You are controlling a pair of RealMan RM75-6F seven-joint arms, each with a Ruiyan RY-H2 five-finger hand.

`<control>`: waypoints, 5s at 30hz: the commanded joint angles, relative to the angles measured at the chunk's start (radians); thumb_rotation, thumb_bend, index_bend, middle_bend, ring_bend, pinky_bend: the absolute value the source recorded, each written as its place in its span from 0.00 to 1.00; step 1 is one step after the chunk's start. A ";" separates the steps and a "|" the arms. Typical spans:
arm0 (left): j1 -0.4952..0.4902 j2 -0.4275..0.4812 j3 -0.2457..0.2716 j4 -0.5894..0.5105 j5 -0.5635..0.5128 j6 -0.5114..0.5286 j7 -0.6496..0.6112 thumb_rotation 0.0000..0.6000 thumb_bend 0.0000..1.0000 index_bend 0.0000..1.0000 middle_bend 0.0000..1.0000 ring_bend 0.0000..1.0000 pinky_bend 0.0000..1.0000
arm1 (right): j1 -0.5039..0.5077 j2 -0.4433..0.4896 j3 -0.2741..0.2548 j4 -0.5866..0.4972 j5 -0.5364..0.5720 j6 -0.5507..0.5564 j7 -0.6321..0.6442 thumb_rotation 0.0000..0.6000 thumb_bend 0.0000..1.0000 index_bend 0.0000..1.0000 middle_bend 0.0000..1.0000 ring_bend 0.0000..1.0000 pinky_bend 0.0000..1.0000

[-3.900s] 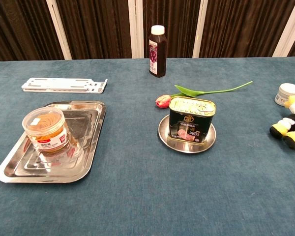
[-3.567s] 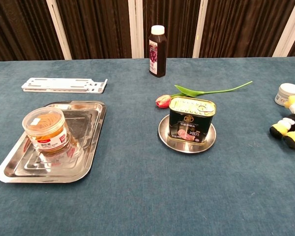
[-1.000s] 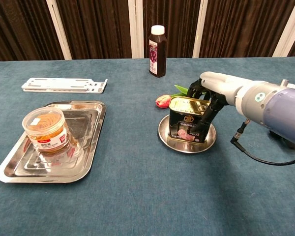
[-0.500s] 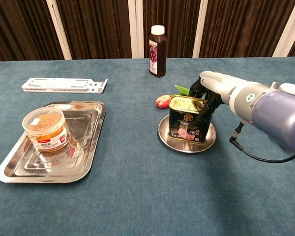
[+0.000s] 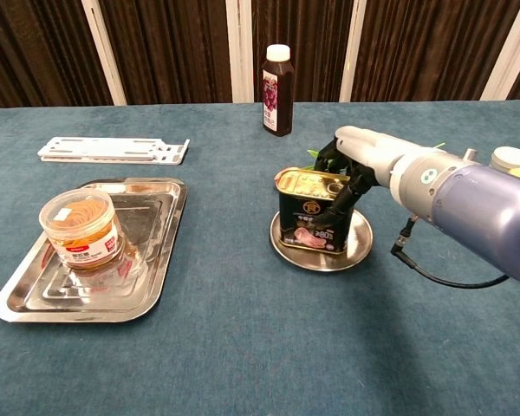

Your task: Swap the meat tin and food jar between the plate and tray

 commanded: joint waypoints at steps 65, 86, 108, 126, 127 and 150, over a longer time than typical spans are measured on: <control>-0.006 0.007 -0.034 0.005 -0.080 -0.029 0.015 1.00 0.17 0.20 0.00 0.00 0.00 | 0.275 0.049 0.032 0.389 -0.031 -0.429 0.173 1.00 0.08 0.00 0.00 0.00 0.00; -0.113 -0.050 0.014 0.101 0.136 -0.150 -0.189 1.00 0.13 0.16 0.00 0.00 0.00 | -0.446 0.519 -0.437 -0.026 -0.603 0.263 0.417 1.00 0.08 0.00 0.00 0.00 0.00; -0.411 -0.322 -0.047 0.082 -0.021 -0.468 0.207 1.00 0.09 0.16 0.02 0.00 0.05 | -0.610 0.480 -0.368 0.123 -0.755 0.400 0.561 1.00 0.08 0.00 0.00 0.00 0.00; -0.507 -0.460 -0.023 0.174 -0.151 -0.562 0.339 1.00 0.17 0.22 0.15 0.12 0.22 | -0.640 0.493 -0.315 0.114 -0.766 0.337 0.597 1.00 0.08 0.00 0.00 0.00 0.00; -0.510 -0.462 -0.022 0.177 -0.156 -0.566 0.340 1.00 0.19 0.23 0.16 0.13 0.23 | -0.642 0.493 -0.313 0.114 -0.767 0.333 0.599 1.00 0.08 0.00 0.00 0.00 0.00; -0.542 -0.471 -0.011 0.203 -0.053 -0.539 0.196 1.00 0.44 0.36 0.34 0.28 0.33 | -0.663 0.489 -0.272 0.112 -0.772 0.291 0.612 1.00 0.08 0.00 0.00 0.00 0.00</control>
